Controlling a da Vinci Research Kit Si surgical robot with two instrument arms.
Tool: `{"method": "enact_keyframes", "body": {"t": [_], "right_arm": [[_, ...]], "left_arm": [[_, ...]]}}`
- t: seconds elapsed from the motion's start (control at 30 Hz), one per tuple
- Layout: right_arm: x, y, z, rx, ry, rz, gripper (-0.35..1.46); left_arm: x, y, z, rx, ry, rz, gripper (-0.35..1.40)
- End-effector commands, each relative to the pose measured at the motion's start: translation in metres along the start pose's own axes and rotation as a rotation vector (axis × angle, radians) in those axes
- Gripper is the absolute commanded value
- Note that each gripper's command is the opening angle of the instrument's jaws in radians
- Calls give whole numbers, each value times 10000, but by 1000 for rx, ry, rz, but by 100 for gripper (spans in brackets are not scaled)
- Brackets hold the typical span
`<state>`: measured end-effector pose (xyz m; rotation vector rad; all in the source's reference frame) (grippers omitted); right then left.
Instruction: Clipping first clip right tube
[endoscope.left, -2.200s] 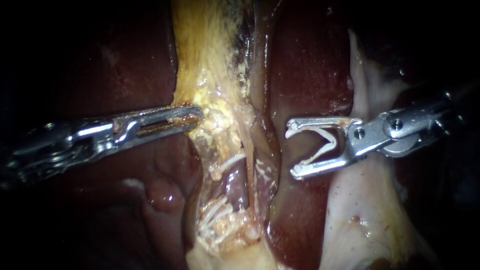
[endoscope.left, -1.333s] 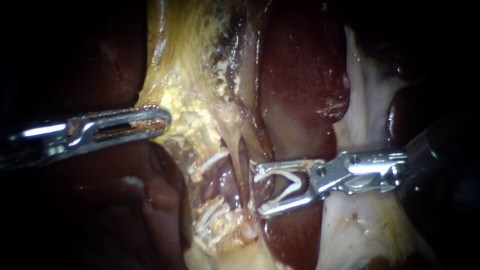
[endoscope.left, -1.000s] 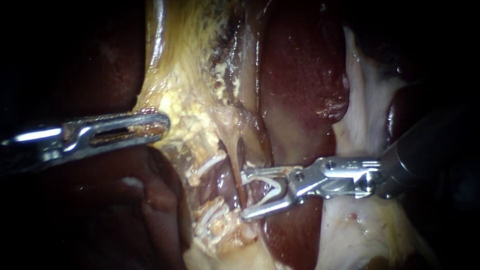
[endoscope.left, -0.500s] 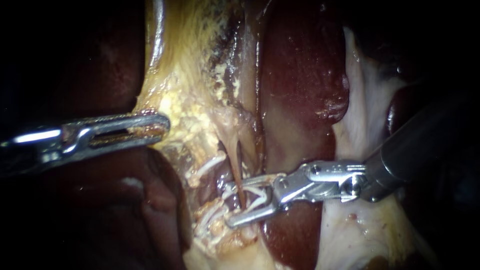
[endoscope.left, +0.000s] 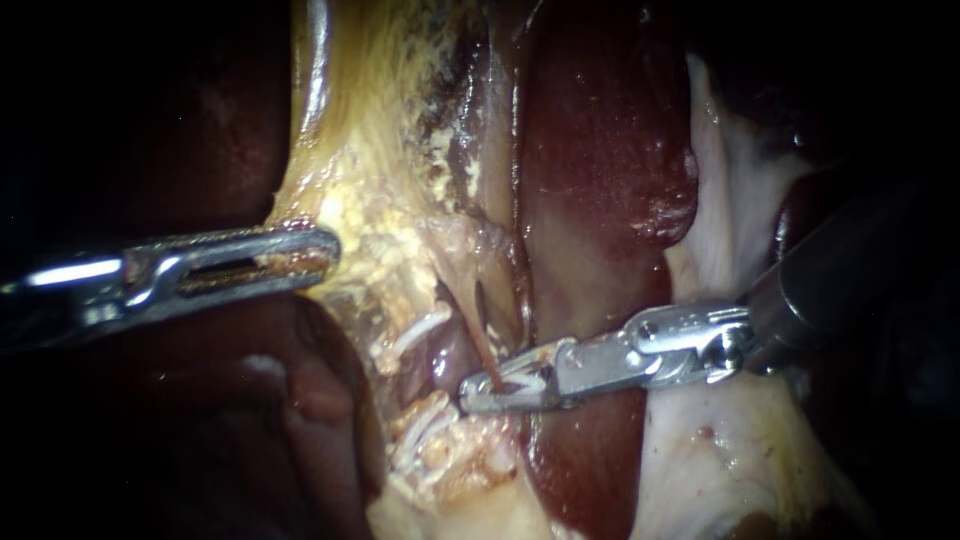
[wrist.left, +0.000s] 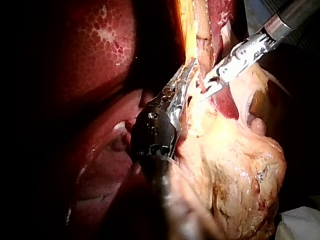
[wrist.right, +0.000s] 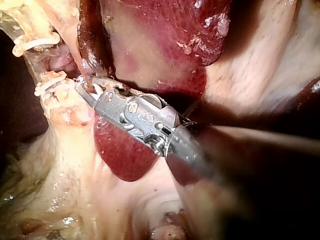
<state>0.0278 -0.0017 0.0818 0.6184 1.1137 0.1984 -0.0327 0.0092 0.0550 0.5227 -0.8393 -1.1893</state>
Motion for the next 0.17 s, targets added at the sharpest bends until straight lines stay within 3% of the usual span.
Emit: {"method": "enact_keyframes", "body": {"t": [0.03, 0.17], "right_arm": [[0, 1, 0, 1, 0, 0, -35], [0, 1, -1, 1, 0, 1, -35]], "left_arm": [[0, 0, 0, 0, 0, 0, -35], [-1, 0, 0, 1, 1, 0, -35]]}}
